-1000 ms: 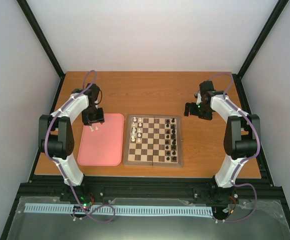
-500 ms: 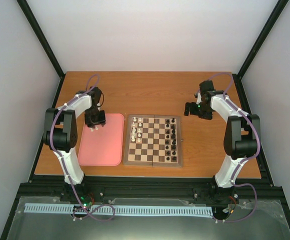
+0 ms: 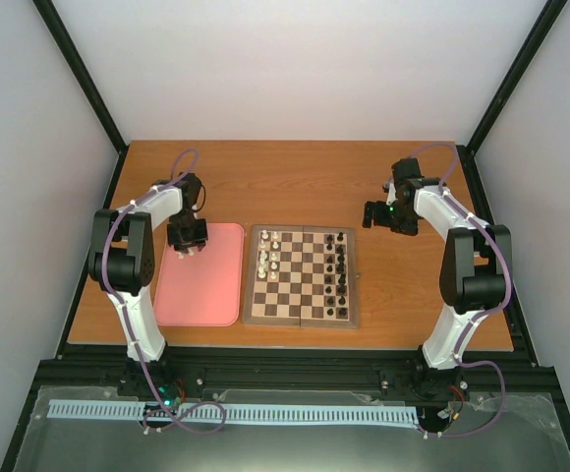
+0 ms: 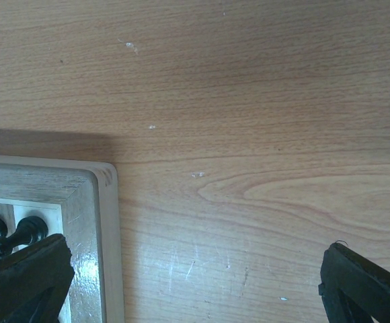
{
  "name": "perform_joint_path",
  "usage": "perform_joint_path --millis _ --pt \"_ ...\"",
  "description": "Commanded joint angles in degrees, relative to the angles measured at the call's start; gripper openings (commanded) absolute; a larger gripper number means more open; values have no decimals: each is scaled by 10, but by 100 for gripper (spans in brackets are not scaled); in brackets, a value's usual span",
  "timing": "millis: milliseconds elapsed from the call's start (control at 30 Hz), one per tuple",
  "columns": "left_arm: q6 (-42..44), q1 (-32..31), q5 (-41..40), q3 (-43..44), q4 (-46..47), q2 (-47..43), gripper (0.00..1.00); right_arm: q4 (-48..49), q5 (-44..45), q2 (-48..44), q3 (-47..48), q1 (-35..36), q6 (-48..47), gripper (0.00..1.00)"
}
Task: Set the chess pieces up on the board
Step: Pick up the chess piece from the storage box.
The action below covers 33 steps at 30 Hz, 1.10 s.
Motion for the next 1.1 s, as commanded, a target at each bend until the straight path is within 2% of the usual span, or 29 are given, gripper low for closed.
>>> perform_joint_path --millis 0,300,500,633,733,833,967,1067 --pt "-7 6 -15 2 11 4 33 -4 6 4 10 -5 -1 100" --pt "-9 6 -8 -4 5 -7 13 -4 5 3 10 -4 -2 100" --pt "-9 6 -2 -11 -2 -29 14 1 -1 3 4 -5 0 100" --pt "-7 6 1 -12 -11 -38 26 3 -4 2 2 -4 0 100" --pt "-3 6 1 -16 -15 -46 30 4 -4 0 -1 -4 1 100" --pt "-1 6 4 -20 -19 -54 30 6 -3 -1 -3 -4 1 100" --pt "0 6 12 -29 -20 -58 22 6 -5 0 -4 -5 2 100" --pt "-1 6 13 -38 -16 -58 21 6 -5 1 -1 -5 2 100"
